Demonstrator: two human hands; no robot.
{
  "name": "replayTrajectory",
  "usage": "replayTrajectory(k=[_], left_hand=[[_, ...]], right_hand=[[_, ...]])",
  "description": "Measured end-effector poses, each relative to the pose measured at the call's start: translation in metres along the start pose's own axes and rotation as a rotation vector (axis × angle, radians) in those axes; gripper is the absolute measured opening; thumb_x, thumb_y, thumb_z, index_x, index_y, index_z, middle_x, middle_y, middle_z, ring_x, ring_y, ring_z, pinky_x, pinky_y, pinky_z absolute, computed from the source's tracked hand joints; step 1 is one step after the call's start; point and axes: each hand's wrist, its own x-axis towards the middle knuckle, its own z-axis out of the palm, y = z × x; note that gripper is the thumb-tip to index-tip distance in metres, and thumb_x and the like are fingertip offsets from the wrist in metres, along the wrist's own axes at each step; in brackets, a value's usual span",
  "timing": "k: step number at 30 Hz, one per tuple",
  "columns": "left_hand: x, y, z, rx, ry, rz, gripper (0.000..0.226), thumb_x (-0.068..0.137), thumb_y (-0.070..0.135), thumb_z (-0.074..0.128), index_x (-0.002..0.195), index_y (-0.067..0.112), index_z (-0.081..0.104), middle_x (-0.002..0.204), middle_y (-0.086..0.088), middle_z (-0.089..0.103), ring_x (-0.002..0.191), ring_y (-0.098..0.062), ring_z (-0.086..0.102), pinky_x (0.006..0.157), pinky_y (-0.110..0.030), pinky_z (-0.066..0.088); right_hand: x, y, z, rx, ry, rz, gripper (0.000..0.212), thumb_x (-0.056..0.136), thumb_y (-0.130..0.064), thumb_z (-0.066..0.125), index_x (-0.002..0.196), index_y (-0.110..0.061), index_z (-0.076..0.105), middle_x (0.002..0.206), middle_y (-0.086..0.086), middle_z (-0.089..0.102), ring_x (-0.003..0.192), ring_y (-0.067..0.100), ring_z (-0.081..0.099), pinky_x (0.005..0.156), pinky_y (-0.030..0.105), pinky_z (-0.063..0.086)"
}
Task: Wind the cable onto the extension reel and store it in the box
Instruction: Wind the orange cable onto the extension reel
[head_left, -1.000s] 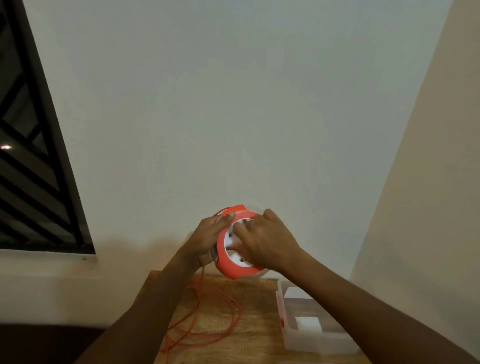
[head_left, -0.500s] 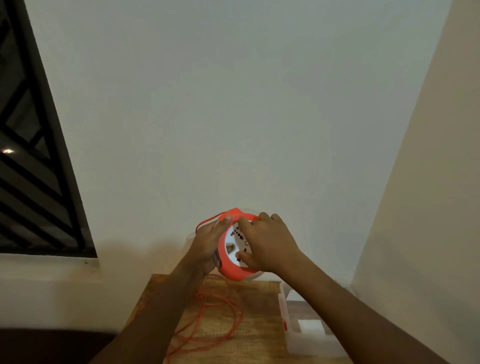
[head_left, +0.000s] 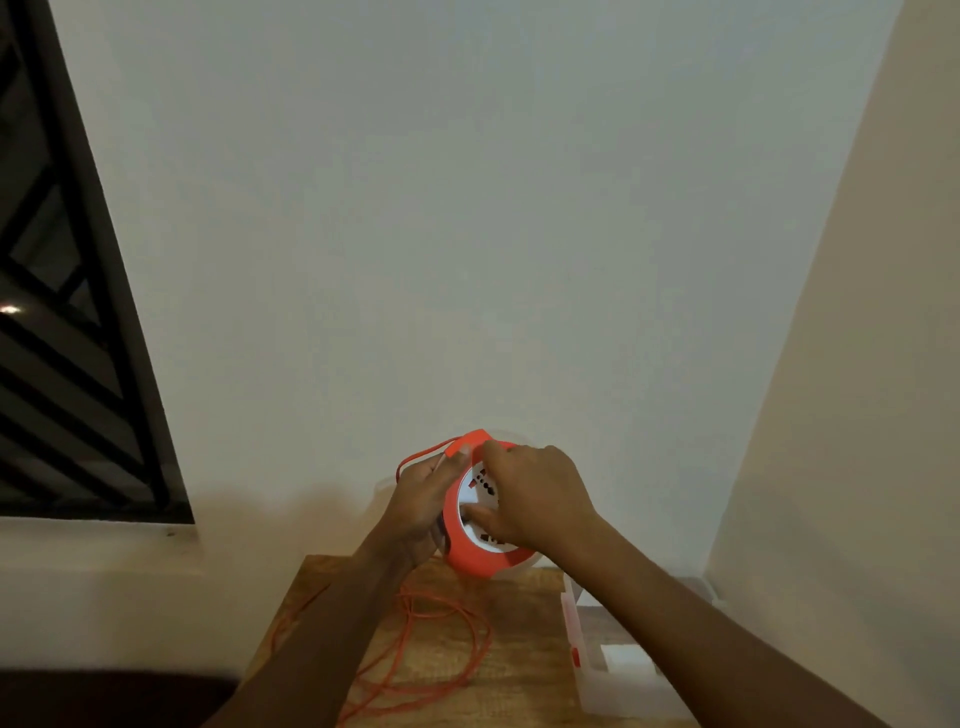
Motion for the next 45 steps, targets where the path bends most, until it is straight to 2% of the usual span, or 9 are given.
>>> replayTrajectory(k=[3, 6, 10, 15, 20, 28, 34, 40, 45], left_hand=[[0.001, 0.005, 0.004, -0.051, -0.019, 0.01, 0.036, 0.098, 0.036, 0.057, 0.12, 0.009, 0.069, 0.106, -0.016, 0.078, 0.088, -0.034, 0.078, 0.069, -0.042, 0.064], [0.004, 0.016, 0.009, -0.077, 0.026, 0.05, 0.044, 0.09, 0.044, 0.063, 0.12, 0.013, 0.069, 0.11, -0.015, 0.078, 0.097, -0.036, 0.076, 0.086, -0.05, 0.062], [0.009, 0.018, 0.017, -0.019, 0.07, 0.079, 0.032, 0.094, 0.043, 0.062, 0.114, 0.02, 0.071, 0.105, -0.006, 0.08, 0.095, -0.033, 0.077, 0.084, -0.046, 0.063], [0.01, 0.015, 0.013, -0.028, 0.053, 0.045, 0.028, 0.098, 0.04, 0.058, 0.111, 0.02, 0.071, 0.105, -0.008, 0.08, 0.094, -0.033, 0.076, 0.078, -0.041, 0.064], [0.01, 0.022, 0.003, -0.012, -0.011, 0.046, 0.038, 0.094, 0.042, 0.06, 0.12, 0.015, 0.069, 0.113, -0.012, 0.077, 0.102, -0.036, 0.074, 0.087, -0.046, 0.062], [0.009, 0.013, -0.001, 0.07, 0.01, 0.044, 0.036, 0.096, 0.042, 0.058, 0.118, 0.016, 0.069, 0.109, -0.011, 0.077, 0.098, -0.035, 0.074, 0.078, -0.038, 0.064], [0.007, 0.016, 0.002, 0.07, 0.019, 0.067, 0.035, 0.094, 0.044, 0.056, 0.116, 0.021, 0.069, 0.107, -0.004, 0.079, 0.096, -0.029, 0.076, 0.075, -0.035, 0.064], [0.006, 0.016, 0.014, 0.087, 0.059, 0.08, 0.038, 0.089, 0.05, 0.065, 0.116, 0.023, 0.07, 0.107, -0.003, 0.08, 0.094, -0.028, 0.077, 0.088, -0.048, 0.062], [0.005, 0.01, 0.023, 0.148, 0.11, 0.099, 0.039, 0.084, 0.056, 0.066, 0.112, 0.029, 0.069, 0.106, 0.001, 0.079, 0.092, -0.025, 0.077, 0.086, -0.045, 0.063]], right_hand=[[0.007, 0.004, -0.006, -0.041, 0.054, 0.044, 0.062, 0.084, -0.067, 0.049, 0.124, -0.02, 0.048, 0.101, 0.0, 0.07, 0.082, 0.021, 0.067, 0.073, 0.032, 0.048], [0.015, 0.017, -0.017, 0.033, 0.112, 0.311, 0.052, 0.085, -0.069, 0.041, 0.102, -0.021, 0.05, 0.086, 0.0, 0.068, 0.064, 0.018, 0.058, 0.057, 0.027, 0.043], [0.014, 0.016, -0.013, 0.07, 0.101, 0.362, 0.043, 0.094, -0.053, 0.038, 0.113, -0.017, 0.055, 0.092, 0.0, 0.068, 0.07, 0.016, 0.061, 0.061, 0.027, 0.048], [0.003, 0.023, -0.016, 0.105, 0.146, 0.013, 0.027, 0.087, -0.035, 0.059, 0.106, -0.017, 0.061, 0.094, 0.001, 0.072, 0.071, 0.018, 0.061, 0.063, 0.026, 0.045], [-0.006, 0.025, -0.008, -0.064, 0.035, -0.302, 0.057, 0.065, -0.039, 0.08, 0.116, -0.022, 0.06, 0.123, 0.002, 0.062, 0.105, 0.025, 0.059, 0.081, 0.039, 0.055], [-0.004, 0.012, -0.001, -0.005, 0.022, -0.226, 0.062, 0.069, -0.047, 0.077, 0.12, -0.018, 0.056, 0.119, 0.003, 0.066, 0.105, 0.027, 0.06, 0.086, 0.041, 0.053], [-0.001, -0.002, 0.009, -0.198, 0.115, -0.137, 0.071, 0.056, -0.047, 0.085, 0.114, -0.013, 0.061, 0.095, 0.008, 0.074, 0.083, 0.031, 0.069, 0.073, 0.044, 0.056], [0.013, 0.011, 0.003, -0.154, 0.175, 0.159, 0.04, 0.085, -0.048, 0.053, 0.102, -0.013, 0.059, 0.059, -0.001, 0.064, 0.049, 0.021, 0.061, 0.06, 0.032, 0.048], [0.009, 0.021, 0.001, 0.081, -0.003, 0.357, 0.043, 0.095, -0.051, 0.04, 0.119, -0.016, 0.047, 0.097, -0.002, 0.069, 0.078, 0.017, 0.066, 0.067, 0.026, 0.051]])
